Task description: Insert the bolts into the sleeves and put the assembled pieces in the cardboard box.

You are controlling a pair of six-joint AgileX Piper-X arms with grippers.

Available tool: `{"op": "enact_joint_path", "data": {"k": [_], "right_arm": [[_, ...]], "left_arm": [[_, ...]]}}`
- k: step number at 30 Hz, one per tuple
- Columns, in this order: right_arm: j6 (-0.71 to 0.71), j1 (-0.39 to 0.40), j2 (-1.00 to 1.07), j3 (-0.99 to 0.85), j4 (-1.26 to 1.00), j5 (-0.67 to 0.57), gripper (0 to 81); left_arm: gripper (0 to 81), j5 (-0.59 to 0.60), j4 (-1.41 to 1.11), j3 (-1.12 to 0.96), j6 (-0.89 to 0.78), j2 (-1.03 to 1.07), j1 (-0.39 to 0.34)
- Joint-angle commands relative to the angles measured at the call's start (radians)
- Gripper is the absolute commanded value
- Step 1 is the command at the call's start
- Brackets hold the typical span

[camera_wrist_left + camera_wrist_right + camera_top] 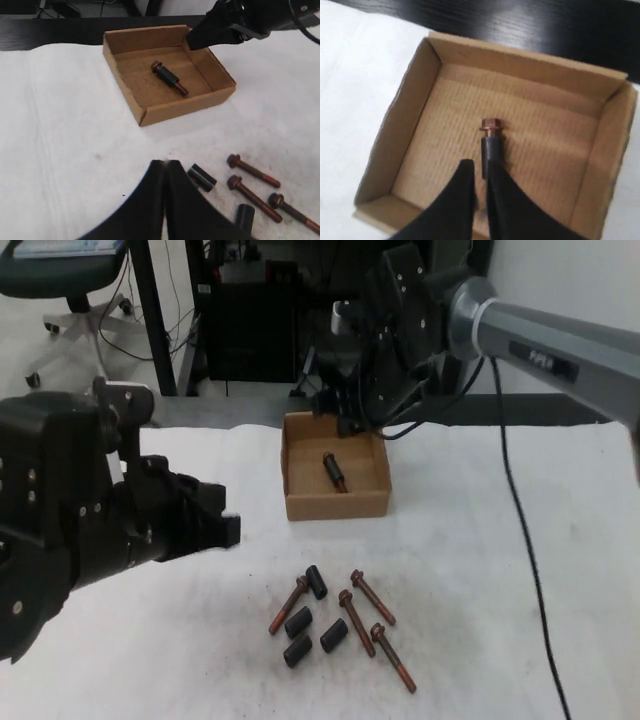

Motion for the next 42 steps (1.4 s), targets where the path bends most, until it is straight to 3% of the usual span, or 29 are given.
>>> {"op": "enact_joint_path", "data": {"k": [1,4,10,15,24,30,33,39,42], "right_arm": [[0.080,-0.015,-0.069,-0.004,0.065,-0.078,0.3],[0.084,-0.027,-0.149,0.042,0.106,-0.159,0.4],[-0.042,-0.027,-0.409,0.259,0.119,-0.127,0.4],[-0.048,-0.027,-0.683,0.494,0.098,-0.132,0.4],[-0.034,-0.027,-1.206,0.841,0.097,-0.132,0.4],[-0.002,-0.027,-1.423,0.971,0.097,-0.132,0.4],[-0.002,-0.027,-1.471,1.006,0.115,-0.132,0.4],[-0.002,-0.027,-1.495,1.008,0.213,-0.132,0.4],[-0.002,-0.027,-1.495,1.008,0.226,-0.132,0.4]], "left_arm": [[0.3,0.037,0.049,-0.005,0.100,-0.012,-0.020],[0.3,0.047,0.110,-0.005,0.124,-0.012,-0.043],[0.3,0.059,0.151,-0.024,0.151,0.000,-0.093],[0.3,0.055,0.231,-0.102,0.203,0.089,-0.133],[0.3,-0.027,0.505,-0.459,0.228,0.438,-0.161],[0.1,-0.027,0.655,-0.671,0.296,0.600,-0.191],[5.3,-0.034,0.700,-0.709,0.345,0.641,-0.211],[27.0,-0.184,0.708,-0.712,0.355,0.677,-0.251],[32.7,-0.242,0.730,-0.712,0.337,0.690,-0.261]]}}
